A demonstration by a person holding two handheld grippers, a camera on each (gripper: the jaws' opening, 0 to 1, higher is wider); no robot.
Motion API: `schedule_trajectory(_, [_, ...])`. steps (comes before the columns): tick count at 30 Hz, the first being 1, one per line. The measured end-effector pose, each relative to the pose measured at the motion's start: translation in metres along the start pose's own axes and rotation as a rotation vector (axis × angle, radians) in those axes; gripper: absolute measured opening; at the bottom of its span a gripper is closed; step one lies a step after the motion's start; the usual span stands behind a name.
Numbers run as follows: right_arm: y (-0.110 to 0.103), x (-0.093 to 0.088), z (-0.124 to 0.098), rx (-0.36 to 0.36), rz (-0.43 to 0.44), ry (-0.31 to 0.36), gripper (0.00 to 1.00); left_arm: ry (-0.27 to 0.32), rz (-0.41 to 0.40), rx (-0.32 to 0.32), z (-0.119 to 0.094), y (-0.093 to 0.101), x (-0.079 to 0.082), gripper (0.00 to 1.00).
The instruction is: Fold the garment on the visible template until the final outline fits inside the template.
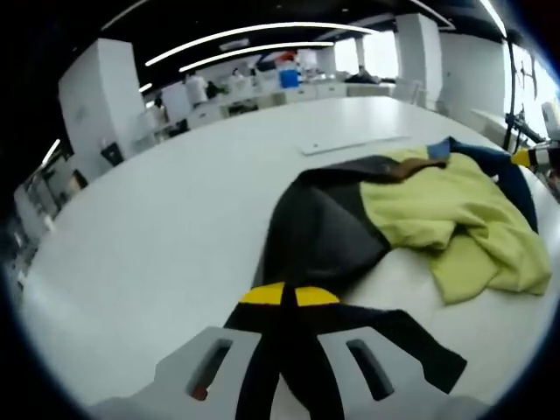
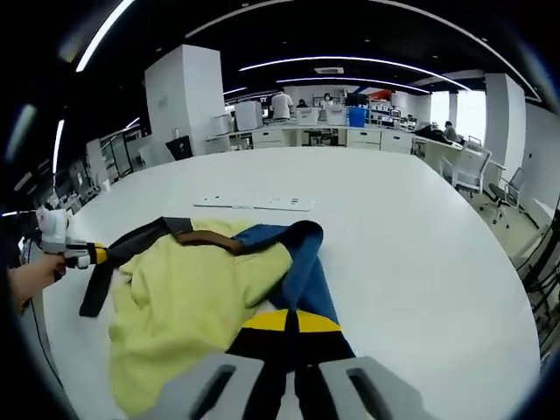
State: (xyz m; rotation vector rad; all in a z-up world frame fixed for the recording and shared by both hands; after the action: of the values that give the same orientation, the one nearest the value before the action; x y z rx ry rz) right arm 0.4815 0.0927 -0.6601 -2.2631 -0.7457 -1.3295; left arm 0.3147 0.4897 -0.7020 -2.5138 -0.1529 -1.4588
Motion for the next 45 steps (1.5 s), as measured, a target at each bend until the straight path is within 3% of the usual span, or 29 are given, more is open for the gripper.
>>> schedule_trajectory(18, [0.059,0.01,-0.001,-0.117,-0.009,-0.021,0.0,0.003,-0.022,0.024,0.013,-0.022,0.002,0.0])
schedule_trajectory(28, [0.085,0.005,0.005,-0.165,-0.029,-0.057,0.0,0.009,-0.004,0.023,0.017,-0.024,0.003,0.0])
schedule_trajectory(45, [0.127,0.003,0.032,-0.185,-0.163,-0.144,0.0,-0.002,0.054,0.003,0.024,-0.024,0.007,0.0])
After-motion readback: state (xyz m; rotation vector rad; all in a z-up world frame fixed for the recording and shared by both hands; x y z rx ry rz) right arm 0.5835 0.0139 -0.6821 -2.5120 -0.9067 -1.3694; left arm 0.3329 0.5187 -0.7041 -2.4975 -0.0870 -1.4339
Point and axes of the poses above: the point that each gripper's makers call its tool centre point, and the gripper's own axes: z roughly forward along the fingers, y roughly to its right, x roughly out of its top, the point moved 1 cm from there along -z, roughly backward along the fingers, and after that the axes turned 8 degrees about y, right-handed, at the moved point
